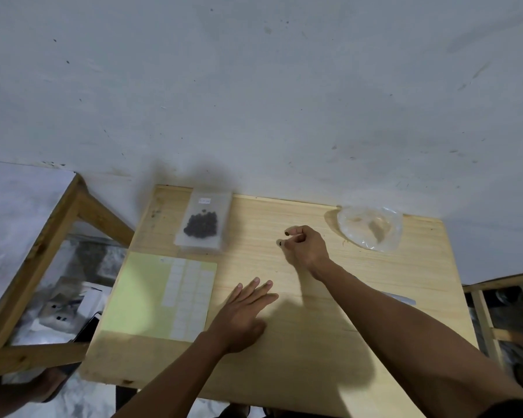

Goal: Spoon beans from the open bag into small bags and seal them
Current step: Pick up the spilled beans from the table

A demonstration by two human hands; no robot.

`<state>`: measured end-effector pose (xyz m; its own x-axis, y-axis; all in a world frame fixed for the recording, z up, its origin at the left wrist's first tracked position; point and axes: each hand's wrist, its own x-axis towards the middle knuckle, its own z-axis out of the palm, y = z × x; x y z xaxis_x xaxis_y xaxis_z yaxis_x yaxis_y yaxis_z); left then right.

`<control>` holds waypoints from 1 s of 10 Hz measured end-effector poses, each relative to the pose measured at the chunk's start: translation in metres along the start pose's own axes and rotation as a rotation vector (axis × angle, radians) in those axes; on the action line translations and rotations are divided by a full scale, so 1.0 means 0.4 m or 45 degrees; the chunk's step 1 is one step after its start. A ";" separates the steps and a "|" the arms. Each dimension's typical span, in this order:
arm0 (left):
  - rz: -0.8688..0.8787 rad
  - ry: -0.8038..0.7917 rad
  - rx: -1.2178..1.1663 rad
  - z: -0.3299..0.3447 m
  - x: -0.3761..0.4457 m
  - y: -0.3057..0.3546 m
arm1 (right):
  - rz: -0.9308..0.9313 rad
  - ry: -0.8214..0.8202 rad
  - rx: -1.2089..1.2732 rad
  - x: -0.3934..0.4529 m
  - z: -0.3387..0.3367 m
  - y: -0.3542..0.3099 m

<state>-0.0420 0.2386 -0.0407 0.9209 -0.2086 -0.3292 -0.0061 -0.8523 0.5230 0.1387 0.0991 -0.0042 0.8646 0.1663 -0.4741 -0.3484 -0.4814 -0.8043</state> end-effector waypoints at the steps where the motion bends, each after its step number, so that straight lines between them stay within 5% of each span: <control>1: 0.018 0.006 0.040 0.002 0.000 0.001 | -0.086 -0.028 -0.090 0.020 0.013 -0.006; 3: 0.031 -0.003 0.094 0.004 0.002 0.000 | -0.139 0.034 -0.511 0.055 0.055 -0.003; 4: 0.018 -0.013 0.088 0.005 0.004 0.000 | -0.178 0.081 -0.443 0.061 0.067 0.009; 7: 0.028 -0.024 0.071 0.006 0.003 -0.003 | -0.370 -0.043 -0.948 0.061 0.075 0.014; 10: 0.037 -0.010 0.091 0.006 0.001 -0.005 | -0.113 0.045 -0.599 0.063 0.060 0.014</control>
<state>-0.0425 0.2393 -0.0438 0.9169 -0.2374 -0.3209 -0.0610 -0.8778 0.4751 0.1500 0.1213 -0.0292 0.8982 0.1988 -0.3921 -0.0781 -0.8055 -0.5874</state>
